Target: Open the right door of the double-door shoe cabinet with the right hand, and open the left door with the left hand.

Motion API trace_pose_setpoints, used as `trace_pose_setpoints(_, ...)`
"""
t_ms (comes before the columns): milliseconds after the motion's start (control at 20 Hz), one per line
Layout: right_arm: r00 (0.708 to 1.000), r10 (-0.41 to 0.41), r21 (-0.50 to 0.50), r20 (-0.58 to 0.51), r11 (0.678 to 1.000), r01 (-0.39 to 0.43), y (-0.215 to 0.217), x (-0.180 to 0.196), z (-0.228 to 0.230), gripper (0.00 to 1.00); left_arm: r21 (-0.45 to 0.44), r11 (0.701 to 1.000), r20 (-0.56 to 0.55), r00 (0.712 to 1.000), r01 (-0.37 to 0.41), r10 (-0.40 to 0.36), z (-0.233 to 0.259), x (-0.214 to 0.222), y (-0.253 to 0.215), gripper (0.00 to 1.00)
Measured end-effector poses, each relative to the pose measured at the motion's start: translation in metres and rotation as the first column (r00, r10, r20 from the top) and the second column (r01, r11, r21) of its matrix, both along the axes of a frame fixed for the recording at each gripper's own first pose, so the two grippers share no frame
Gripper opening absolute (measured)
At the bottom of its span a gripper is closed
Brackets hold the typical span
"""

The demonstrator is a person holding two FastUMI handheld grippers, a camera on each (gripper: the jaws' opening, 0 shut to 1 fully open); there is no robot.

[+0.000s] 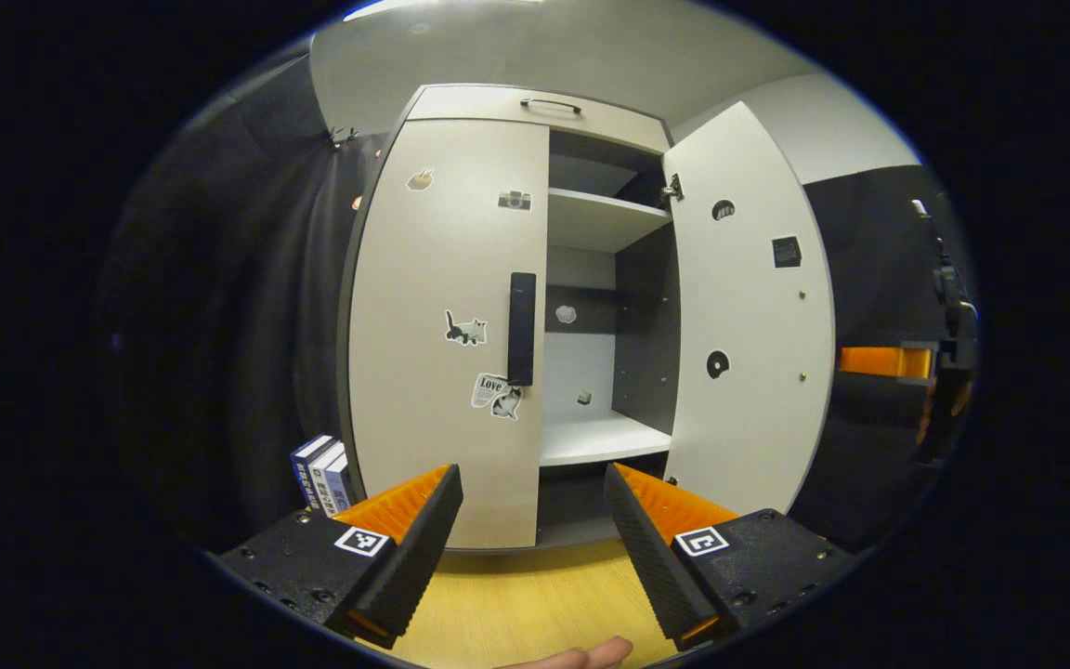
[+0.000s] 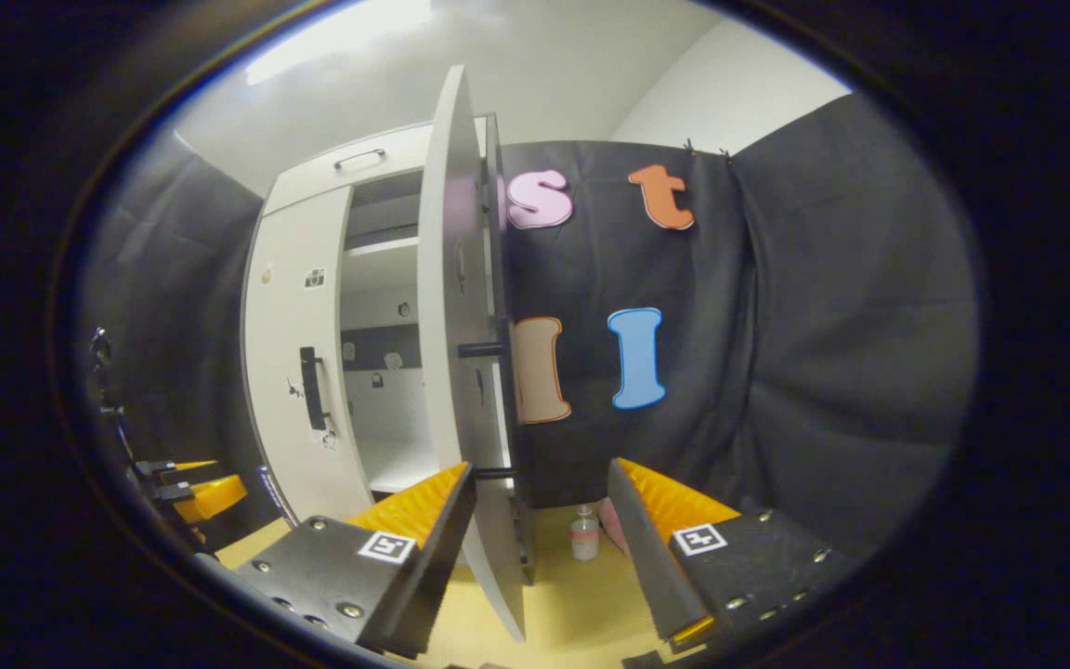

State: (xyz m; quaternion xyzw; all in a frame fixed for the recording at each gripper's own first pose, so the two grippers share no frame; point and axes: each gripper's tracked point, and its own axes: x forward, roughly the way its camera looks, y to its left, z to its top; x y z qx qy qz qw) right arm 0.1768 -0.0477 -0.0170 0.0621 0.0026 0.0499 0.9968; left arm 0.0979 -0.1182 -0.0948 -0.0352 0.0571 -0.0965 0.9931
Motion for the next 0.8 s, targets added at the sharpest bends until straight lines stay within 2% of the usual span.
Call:
trace_pose_setpoints(100, 0.999, -0.002, -0.007, 0.032, 1.000, 0.002, 0.005, -0.027, 0.004, 0.97, -0.014, 1.000, -0.011, 1.000, -0.014, 0.014, -0.001, 0.017, 0.001, 0.96)
trace_pose_setpoints(200, 0.998, -0.023, 0.017, 0.062, 1.000, 0.022, 0.005, -0.055, 0.007, 1.00, -0.030, 0.999, -0.016, 1.000, -0.024, 0.023, 0.001, 0.035, 0.003, 0.97)
trace_pose_setpoints(300, 0.998, -0.035, 0.036, 0.059, 0.999, 0.033, 0.010, -0.077, 0.000, 1.00, -0.050, 0.998, -0.009, 0.999, -0.032, 0.032, 0.006, 0.053, 0.005, 0.97)
trace_pose_setpoints(350, 0.998, -0.033, 0.040, 0.059, 0.999, 0.031, 0.015, -0.086, -0.003, 1.00, -0.055, 0.998, -0.007, 0.999, -0.040, 0.040, 0.009, 0.062, 0.008, 1.00)
trace_pose_setpoints(450, 0.997, -0.037, 0.033, 0.071, 0.999, 0.035, 0.022, -0.101, -0.009, 1.00, -0.076, 0.995, 0.011, 0.998, -0.061, 0.062, 0.019, 0.079, 0.015, 0.96)
trace_pose_setpoints(600, 0.998, -0.032, 0.021, 0.051, 0.999, 0.031, 0.033, -0.109, -0.028, 0.97, -0.090, 0.993, 0.042, 0.996, -0.076, 0.080, 0.036, 0.102, 0.021, 0.96)
trace_pose_setpoints(650, 0.999, -0.025, 0.025, 0.043, 0.999, 0.024, 0.039, -0.110, -0.032, 1.00, -0.087, 0.993, 0.046, 0.995, -0.079, 0.083, 0.039, 0.110, 0.022, 0.96)
trace_pose_setpoints(800, 1.000, -0.011, 0.033, 0.030, 0.999, 0.010, 0.052, -0.118, -0.041, 0.97, -0.063, 0.997, 0.032, 0.998, -0.050, 0.052, 0.043, 0.134, 0.010, 0.95)
